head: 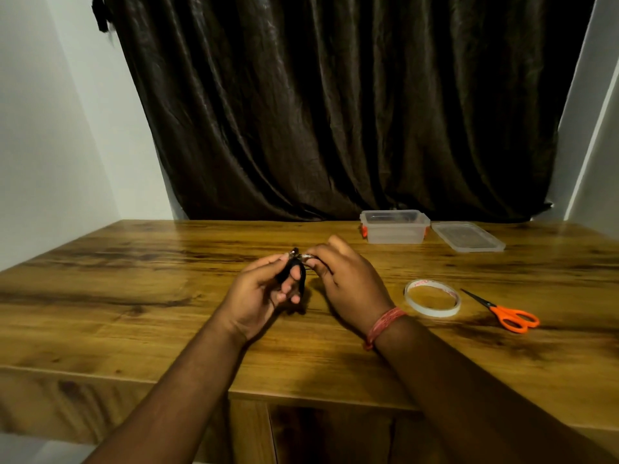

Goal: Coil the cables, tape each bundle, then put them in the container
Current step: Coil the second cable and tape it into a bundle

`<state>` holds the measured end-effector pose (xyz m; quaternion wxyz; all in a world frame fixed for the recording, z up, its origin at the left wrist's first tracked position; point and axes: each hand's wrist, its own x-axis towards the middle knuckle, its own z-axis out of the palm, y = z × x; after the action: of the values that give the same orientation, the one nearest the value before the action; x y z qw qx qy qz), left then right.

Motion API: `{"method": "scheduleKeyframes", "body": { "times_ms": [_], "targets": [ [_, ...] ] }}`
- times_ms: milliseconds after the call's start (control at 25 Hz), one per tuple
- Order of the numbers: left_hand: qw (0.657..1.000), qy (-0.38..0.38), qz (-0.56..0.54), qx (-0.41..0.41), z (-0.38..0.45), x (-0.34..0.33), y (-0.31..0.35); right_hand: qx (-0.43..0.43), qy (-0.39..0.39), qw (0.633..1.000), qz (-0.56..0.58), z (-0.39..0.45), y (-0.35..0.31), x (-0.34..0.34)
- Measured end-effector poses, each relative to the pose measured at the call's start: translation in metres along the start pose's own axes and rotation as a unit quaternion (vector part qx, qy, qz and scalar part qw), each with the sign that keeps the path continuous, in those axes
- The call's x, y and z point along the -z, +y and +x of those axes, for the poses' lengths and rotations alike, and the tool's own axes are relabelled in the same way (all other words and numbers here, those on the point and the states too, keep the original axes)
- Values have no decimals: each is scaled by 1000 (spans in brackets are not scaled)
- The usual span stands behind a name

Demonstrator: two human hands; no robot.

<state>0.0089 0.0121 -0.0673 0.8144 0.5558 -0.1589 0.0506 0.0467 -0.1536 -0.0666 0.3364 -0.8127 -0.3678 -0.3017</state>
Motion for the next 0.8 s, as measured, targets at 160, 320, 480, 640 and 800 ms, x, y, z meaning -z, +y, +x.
{"method": "scheduleKeyframes", "body": {
  "times_ms": [160, 320, 480, 640, 800],
  "targets": [
    [992, -7, -124, -17, 1, 2, 7, 37, -37, 997, -61, -2, -2, -3],
    [985, -9, -167, -48, 2, 1, 10, 41, -79, 992, -94, -2, -7, -7],
    [982, 36, -164, -83, 7, 3, 9, 89, -113, 980, -140, -5, -13, -8],
    [984, 139, -3, -113, 9, -2, 3, 130, -125, 973, -147, -5, -16, -9],
    [955, 166, 231, -91, 7, -3, -15, 117, -104, 980, -119, -4, -14, -9]
  ]
}}
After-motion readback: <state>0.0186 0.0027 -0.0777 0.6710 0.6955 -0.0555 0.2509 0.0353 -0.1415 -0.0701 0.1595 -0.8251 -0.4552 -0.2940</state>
